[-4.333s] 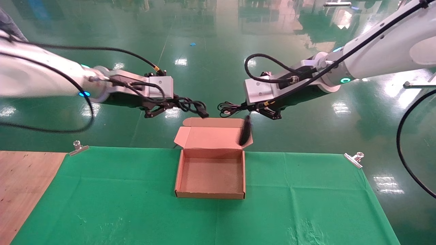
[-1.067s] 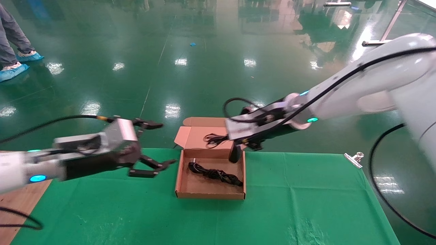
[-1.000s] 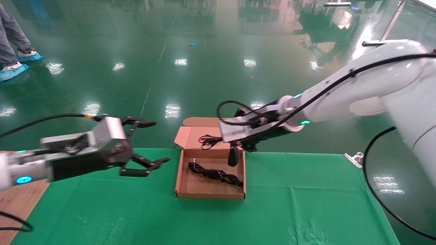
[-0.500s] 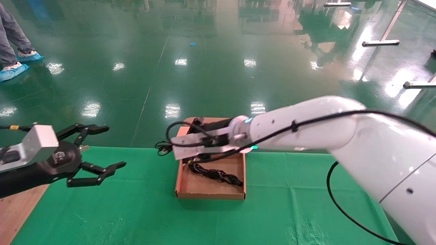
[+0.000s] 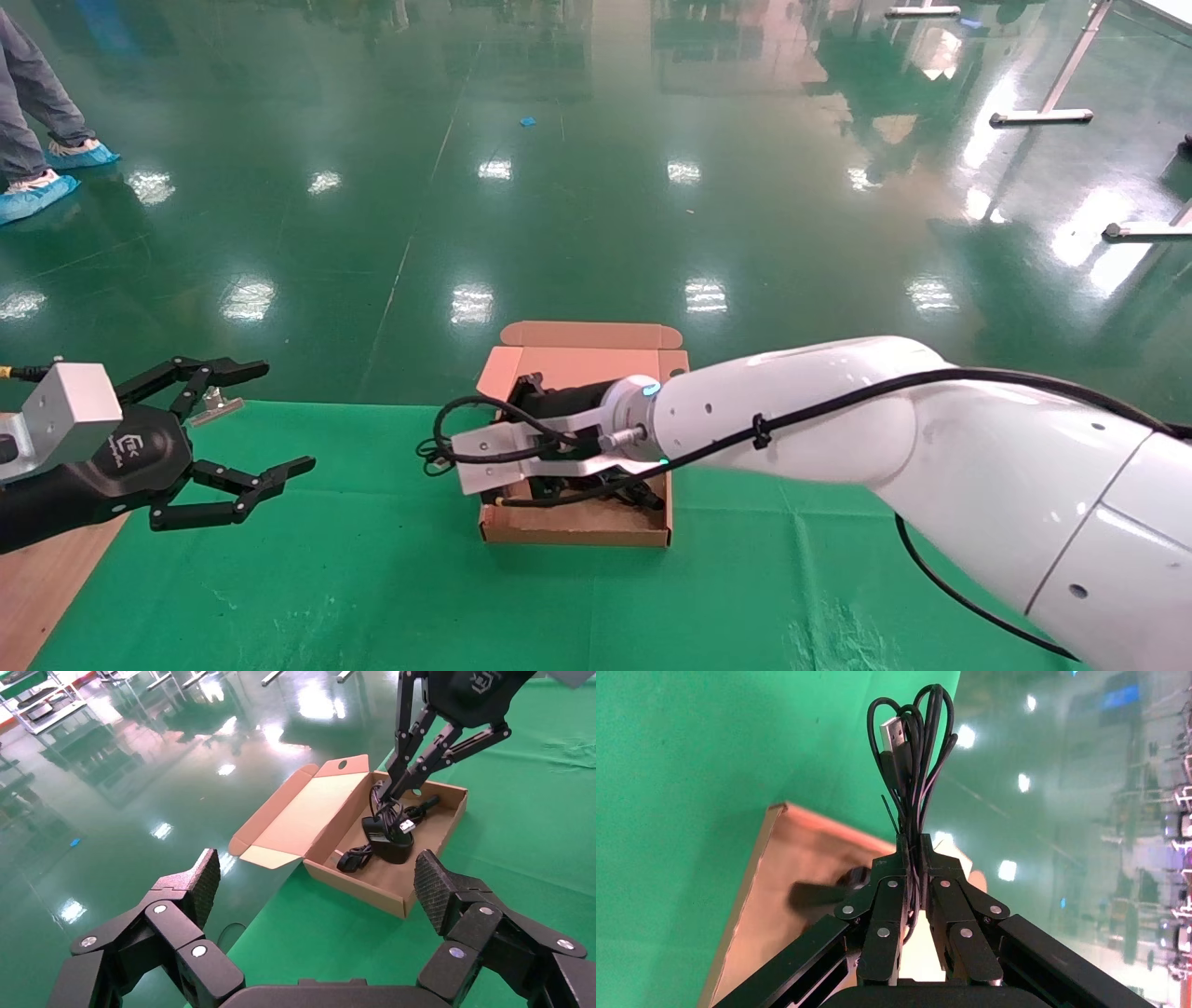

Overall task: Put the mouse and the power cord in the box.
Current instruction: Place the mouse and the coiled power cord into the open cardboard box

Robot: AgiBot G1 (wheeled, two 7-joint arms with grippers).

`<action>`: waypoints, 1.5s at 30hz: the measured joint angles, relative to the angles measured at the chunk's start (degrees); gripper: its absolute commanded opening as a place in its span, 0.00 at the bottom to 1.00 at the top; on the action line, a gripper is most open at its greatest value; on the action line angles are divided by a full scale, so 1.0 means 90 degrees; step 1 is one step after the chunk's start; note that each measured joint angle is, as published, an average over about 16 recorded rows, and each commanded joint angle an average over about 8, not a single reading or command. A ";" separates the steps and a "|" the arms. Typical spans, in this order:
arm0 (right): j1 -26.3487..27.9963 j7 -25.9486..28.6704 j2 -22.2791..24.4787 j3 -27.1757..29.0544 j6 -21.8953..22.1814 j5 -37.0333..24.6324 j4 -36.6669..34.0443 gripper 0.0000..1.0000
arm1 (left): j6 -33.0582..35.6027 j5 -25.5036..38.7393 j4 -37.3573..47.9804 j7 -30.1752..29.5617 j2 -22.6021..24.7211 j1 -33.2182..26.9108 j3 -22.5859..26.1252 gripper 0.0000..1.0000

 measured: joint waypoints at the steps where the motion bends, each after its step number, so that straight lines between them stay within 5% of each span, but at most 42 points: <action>1: -0.0010 0.0025 0.0002 -0.0063 0.0034 0.0008 -0.0040 0.00 | 0.0026 0.0007 0.0043 0.0016 0.0012 -0.0019 0.0004 1.00; 13: -0.0176 0.0133 0.0025 -0.0531 0.0347 0.0040 -0.0776 0.03 | 0.0261 0.0081 0.0453 0.0165 0.0126 -0.0204 0.0039 1.00; 21: -0.0249 0.0114 0.0032 -0.0639 0.0499 0.0046 -0.1065 1.00 | 0.0347 0.0103 0.0602 0.0214 0.0163 -0.0264 0.0048 1.00; 45: -0.0251 0.0112 0.0034 -0.0624 0.0489 0.0039 -0.1059 1.00 | 0.0341 0.0108 0.0592 0.0217 0.0168 -0.0267 0.0051 1.00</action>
